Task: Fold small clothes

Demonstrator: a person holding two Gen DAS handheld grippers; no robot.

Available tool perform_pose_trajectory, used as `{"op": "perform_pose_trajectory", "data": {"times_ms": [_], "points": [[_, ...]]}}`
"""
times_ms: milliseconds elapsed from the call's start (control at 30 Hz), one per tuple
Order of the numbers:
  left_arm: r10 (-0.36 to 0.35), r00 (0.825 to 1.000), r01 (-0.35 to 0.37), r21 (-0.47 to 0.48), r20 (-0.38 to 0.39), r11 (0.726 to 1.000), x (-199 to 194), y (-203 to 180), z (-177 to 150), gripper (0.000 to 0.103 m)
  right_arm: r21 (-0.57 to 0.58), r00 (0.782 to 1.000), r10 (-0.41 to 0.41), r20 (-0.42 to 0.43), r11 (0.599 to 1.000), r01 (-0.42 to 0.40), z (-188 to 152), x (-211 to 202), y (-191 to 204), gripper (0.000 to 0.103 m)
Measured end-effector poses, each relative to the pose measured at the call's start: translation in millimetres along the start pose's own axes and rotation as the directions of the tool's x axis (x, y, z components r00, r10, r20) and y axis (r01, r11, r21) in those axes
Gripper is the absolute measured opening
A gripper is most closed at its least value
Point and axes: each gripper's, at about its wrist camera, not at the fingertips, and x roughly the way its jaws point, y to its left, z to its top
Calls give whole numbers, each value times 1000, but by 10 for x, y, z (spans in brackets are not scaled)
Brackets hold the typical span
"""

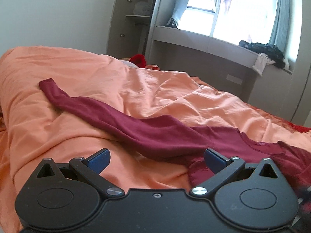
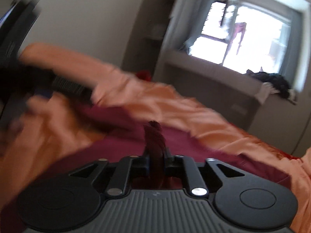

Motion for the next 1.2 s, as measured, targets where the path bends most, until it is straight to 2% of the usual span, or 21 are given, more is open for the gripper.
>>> {"op": "perform_pose_trajectory", "data": {"times_ms": [33,67,133,200,267,367,467,533,600,633,700,833,900,1000,1067,1100,1167,1200], "points": [[-14,1000,14,-1,-1,1000,0,-14,-1,103,-11,1000,17,-12,1000,-17,-47,-7,60,31],[-34,999,34,0,0,999,-9,-31,-2,103,-26,999,38,-26,999,-39,-86,-61,80,49],[-81,997,81,9,1,997,-8,-95,-25,103,-37,999,44,-22,998,-45,-139,-199,91,70],[-136,991,136,20,2,990,-16,-154,-58,103,-28,999,35,-8,999,-35,-191,-389,-17,79],[-182,983,182,28,-6,983,-6,-229,-97,103,15,1000,6,1,1000,-6,-253,-564,-214,95],[-240,970,241,42,-42,970,31,-361,-151,103,93,997,-77,9,993,76,-314,-668,-616,102],[-253,964,259,73,-81,963,63,-526,-224,103,227,978,-208,-17,952,206,-523,-747,-1059,103],[-241,965,252,120,-100,960,76,-625,-299,103,288,949,-305,-84,904,316,-683,-752,-1311,103],[-215,971,231,168,-109,958,87,-702,-380,103,303,924,-349,-155,874,380,-808,-713,-1516,103],[-201,973,219,189,-109,957,84,-729,-419,103,291,912,-368,-179,866,407,-878,-675,-1588,103],[-168,979,191,233,-116,954,100,-774,-493,103,231,869,-429,-249,845,483,-1032,-587,-1718,103],[-147,982,176,272,-122,946,129,-798,-583,103,72,808,-513,-289,831,552,-1286,-368,-1776,103],[-150,981,178,272,-122,946,135,-779,-600,103,47,799,-543,-259,819,572,-1376,-304,-1805,103],[-154,981,181,268,-119,946,127,-758,-618,103,142,831,-501,-241,829,541,-1483,-180,-1936,103],[-155,981,181,263,-117,948,124,-754,-635,103,177,833,-507,-221,819,545,-1505,-122,-1986,103],[-154,982,179,264,-113,948,119,-754,-648,103,176,821,-531,-212,805,566,-1512,-117,-2009,103],[-152,983,175,267,-105,948,103,-748,-677,103,192,778,-592,-210,755,627,-1514,-155,-2066,103],[-152,983,173,268,-99,948,90,-738,-694,103,219,765,-607,-213,734,643,-1518,-186,-2108,103]]}}
